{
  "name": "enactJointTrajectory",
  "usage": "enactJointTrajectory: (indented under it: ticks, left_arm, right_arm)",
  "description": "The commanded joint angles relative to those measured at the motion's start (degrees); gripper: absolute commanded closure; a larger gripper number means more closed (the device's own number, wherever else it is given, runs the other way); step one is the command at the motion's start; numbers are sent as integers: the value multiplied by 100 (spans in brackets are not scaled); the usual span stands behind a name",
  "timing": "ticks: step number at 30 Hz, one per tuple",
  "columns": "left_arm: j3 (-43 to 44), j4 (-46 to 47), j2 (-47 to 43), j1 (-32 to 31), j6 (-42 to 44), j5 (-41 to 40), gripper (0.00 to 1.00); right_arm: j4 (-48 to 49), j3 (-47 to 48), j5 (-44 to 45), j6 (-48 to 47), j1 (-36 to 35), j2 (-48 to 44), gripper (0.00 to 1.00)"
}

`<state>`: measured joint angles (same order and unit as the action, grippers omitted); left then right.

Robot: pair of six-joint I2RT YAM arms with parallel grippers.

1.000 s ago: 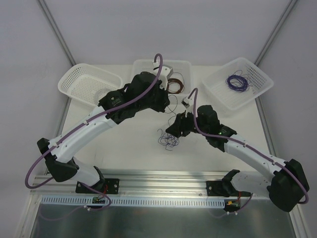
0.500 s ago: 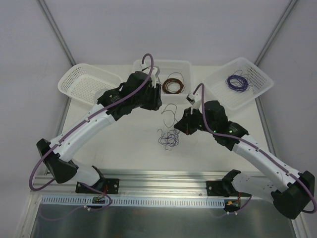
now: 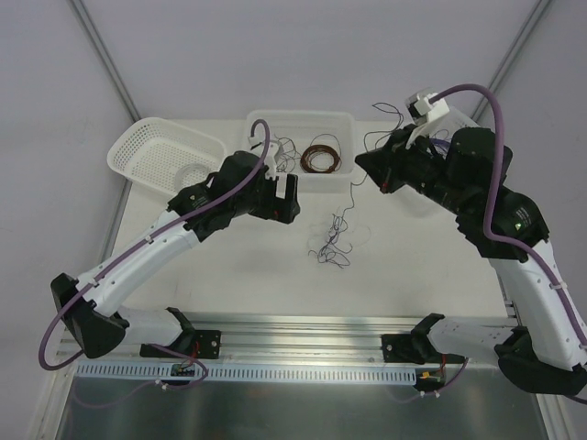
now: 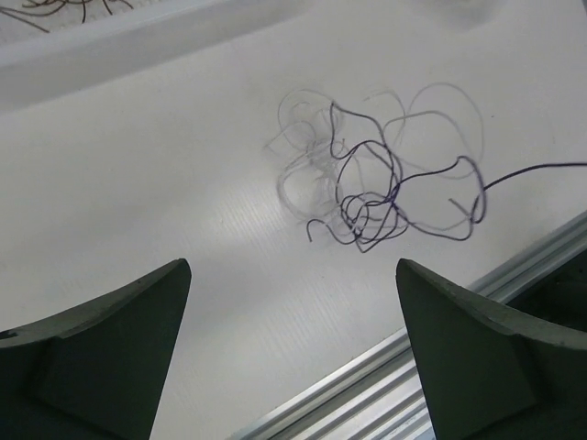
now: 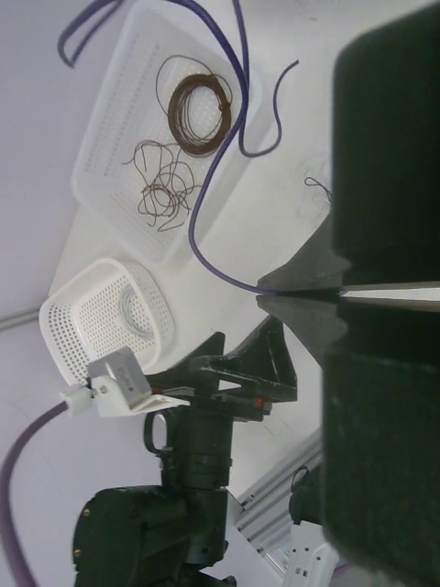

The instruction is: Untangle the cables

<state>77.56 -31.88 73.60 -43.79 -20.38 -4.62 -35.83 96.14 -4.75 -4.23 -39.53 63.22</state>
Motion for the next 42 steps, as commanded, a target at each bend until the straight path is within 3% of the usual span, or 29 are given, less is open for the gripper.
enactJointTrajectory:
  ticks: [1, 5, 6, 10, 20, 29, 42]
  left_arm:
    - [-468, 243, -188, 116, 34, 102, 4]
    - [-1048, 760, -460, 125, 34, 452, 4]
    - [-1389, 1032, -513, 125, -9, 915, 5]
    - [-2217, 2456, -681, -58, -255, 1543, 9]
    - [-3641, 6137, 57, -1095, -387, 174, 14]
    - [-3599, 6984, 813, -1711, -756, -1004, 18]
    - [-3107, 7134, 1560, -2371, -862, -1937, 18]
  right_arm:
    - [-319, 545, 440, -219, 138, 234, 99]
    - [22, 819, -25, 185, 332, 340, 99]
    - [50, 810, -121, 273, 332, 357, 99]
    - [94, 592, -96, 605, 323, 524, 99]
    - [709, -375, 246, 1397, 323, 218, 99]
    - [815, -824, 756, 1785, 297, -20, 99]
    - [824, -1009, 1257, 1926, 42, -91, 99]
